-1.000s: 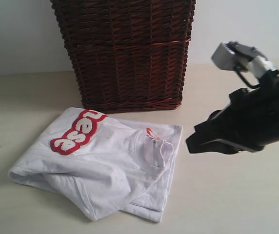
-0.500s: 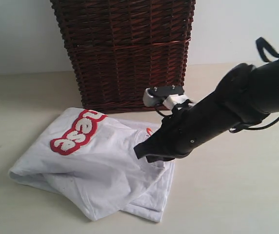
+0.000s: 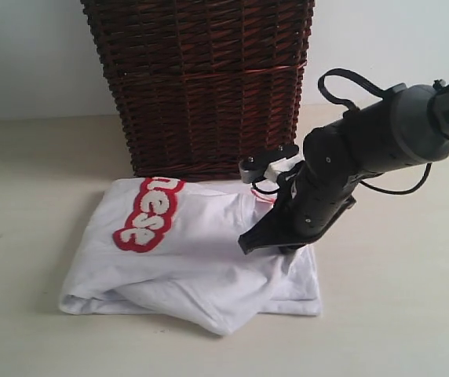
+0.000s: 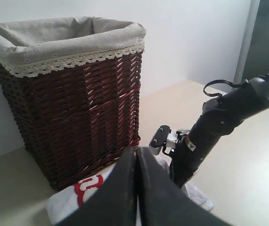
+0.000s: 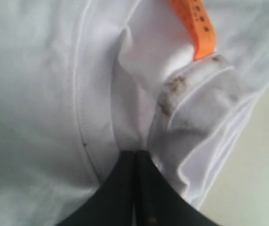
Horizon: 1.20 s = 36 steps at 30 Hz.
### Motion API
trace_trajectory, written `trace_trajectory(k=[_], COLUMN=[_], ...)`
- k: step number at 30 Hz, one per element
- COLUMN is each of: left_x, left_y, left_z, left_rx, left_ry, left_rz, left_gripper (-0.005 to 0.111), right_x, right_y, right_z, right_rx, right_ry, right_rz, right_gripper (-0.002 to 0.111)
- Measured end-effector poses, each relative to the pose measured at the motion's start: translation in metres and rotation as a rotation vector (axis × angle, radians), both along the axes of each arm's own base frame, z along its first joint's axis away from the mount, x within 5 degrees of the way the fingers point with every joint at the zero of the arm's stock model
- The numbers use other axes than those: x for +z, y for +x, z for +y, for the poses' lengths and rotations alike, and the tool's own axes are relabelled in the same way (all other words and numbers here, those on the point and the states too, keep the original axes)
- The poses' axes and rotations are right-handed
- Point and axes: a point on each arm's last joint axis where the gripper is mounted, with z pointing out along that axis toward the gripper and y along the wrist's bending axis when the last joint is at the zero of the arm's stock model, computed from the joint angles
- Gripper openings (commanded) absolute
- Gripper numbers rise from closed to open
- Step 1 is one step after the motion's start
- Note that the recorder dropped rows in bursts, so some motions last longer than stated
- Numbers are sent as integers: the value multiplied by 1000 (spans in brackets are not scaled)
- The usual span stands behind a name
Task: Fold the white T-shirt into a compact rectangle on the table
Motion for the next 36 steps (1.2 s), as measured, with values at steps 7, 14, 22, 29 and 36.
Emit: trace_trajectory(k=[7, 14, 22, 29, 36], left_x=[-1, -1, 0, -5, -18], left_y=[0, 0, -7, -27, -42], left_z=[1, 1, 11, 35, 53], left_rx=[6, 7, 8, -1, -18], left_ry=[9, 11, -25, -123, -213], left_rz=[10, 12, -15, -110, -198], left_gripper=[0, 0, 0, 0, 0], right_x=[4, 10, 71, 142, 195], right_y=[21, 27, 2, -52, -111], right_z=[-12, -16, -23, -45, -73], right_rx=[-49, -62, -34, -40, -59], right_ry=[-65, -71, 84, 285, 449], right_rz=[-61, -73, -273, -529, -742], right_gripper=[0, 0, 0, 0, 0])
